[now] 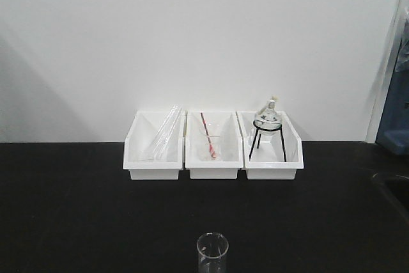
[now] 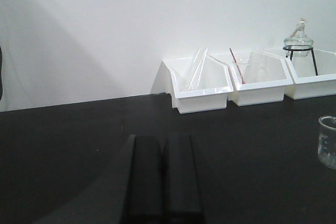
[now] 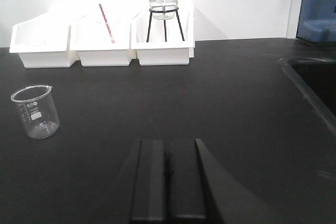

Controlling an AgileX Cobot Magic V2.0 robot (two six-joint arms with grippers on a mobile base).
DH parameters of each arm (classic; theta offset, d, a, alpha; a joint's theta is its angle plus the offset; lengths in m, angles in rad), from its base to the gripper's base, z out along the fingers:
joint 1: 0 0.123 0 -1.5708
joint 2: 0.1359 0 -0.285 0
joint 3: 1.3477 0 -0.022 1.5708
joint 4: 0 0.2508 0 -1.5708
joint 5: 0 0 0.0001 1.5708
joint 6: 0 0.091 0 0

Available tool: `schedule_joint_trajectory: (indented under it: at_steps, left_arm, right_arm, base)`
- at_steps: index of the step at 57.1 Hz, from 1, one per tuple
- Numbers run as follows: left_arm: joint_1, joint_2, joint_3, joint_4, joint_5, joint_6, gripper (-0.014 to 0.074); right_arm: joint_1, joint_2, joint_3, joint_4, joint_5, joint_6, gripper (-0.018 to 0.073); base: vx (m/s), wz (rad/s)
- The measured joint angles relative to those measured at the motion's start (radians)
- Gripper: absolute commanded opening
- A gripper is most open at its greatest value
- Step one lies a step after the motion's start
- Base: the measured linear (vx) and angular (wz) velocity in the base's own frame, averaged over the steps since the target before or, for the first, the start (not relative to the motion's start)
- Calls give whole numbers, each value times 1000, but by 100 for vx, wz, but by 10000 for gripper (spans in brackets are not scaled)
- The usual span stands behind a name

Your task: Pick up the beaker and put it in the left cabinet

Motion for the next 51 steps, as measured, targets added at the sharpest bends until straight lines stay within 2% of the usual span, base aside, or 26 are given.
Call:
schedule_joint_trajectory:
  at_steps: [46,51]
  left_arm:
    - [0,0,0,0,0,0,1]
    - [0,0,0,0,0,0,1]
  right_arm:
    - [0,0,0,-6,0,0,-9]
    - [0,0,0,-22,0,-24,-9]
  base:
    - [0,0]
    - [0,0]
